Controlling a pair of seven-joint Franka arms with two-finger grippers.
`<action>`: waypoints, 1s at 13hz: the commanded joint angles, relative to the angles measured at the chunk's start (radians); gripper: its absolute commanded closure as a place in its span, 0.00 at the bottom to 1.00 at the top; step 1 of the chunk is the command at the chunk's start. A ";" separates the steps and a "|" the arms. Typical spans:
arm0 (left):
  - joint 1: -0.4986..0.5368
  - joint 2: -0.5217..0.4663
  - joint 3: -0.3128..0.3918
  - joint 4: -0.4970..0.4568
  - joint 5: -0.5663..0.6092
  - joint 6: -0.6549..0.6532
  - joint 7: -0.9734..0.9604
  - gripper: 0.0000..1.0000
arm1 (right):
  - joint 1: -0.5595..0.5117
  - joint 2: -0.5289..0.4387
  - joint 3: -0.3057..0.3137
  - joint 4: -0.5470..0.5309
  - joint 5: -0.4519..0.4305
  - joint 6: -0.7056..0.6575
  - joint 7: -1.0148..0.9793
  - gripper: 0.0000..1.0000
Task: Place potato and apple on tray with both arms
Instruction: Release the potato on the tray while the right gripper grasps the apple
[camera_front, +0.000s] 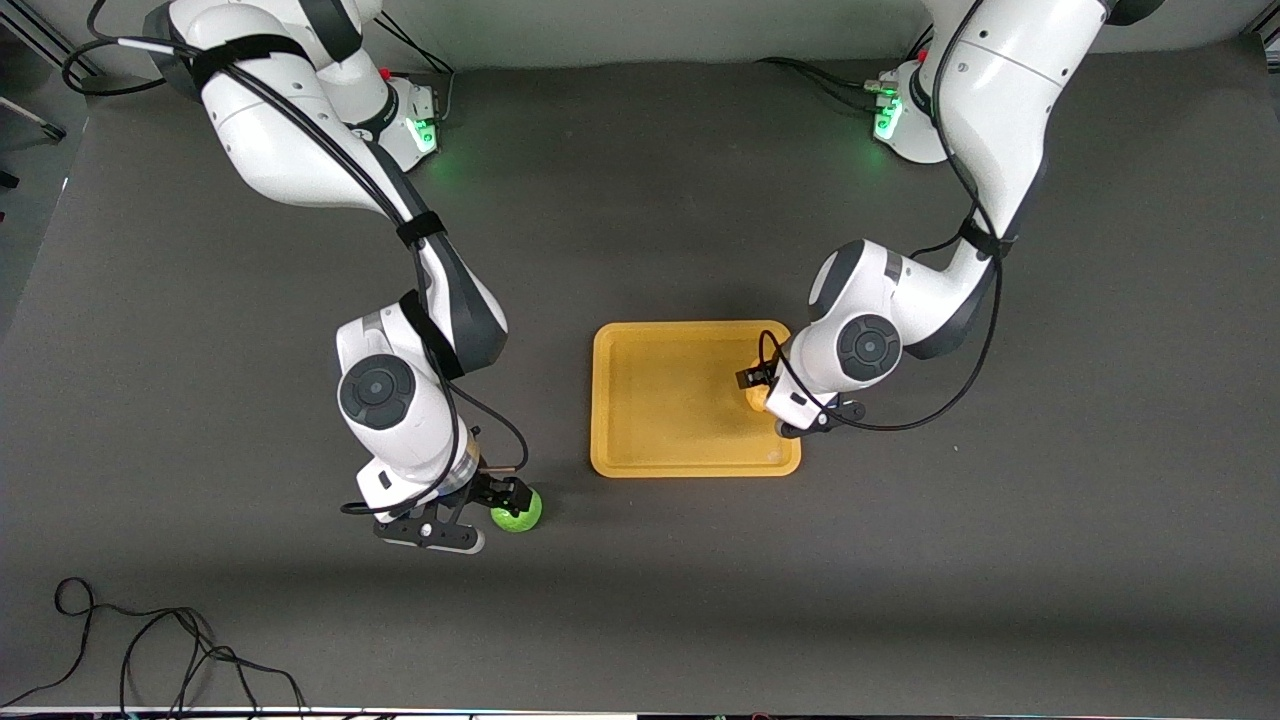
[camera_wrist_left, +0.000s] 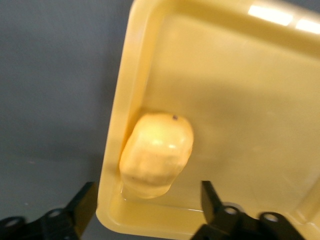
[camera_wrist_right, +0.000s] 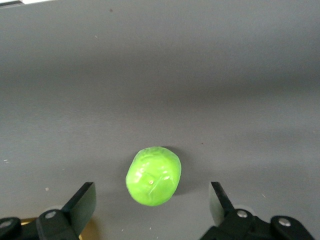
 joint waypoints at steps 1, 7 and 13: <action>0.042 -0.189 0.037 0.024 0.088 -0.164 0.019 0.00 | 0.003 0.047 0.003 -0.007 -0.013 0.076 0.017 0.00; 0.252 -0.470 0.071 0.032 0.125 -0.389 0.518 0.00 | 0.011 0.141 0.003 -0.008 -0.015 0.165 0.033 0.00; 0.392 -0.626 0.074 -0.110 0.149 -0.346 0.844 0.00 | 0.008 0.106 0.004 -0.007 -0.013 0.112 0.019 0.45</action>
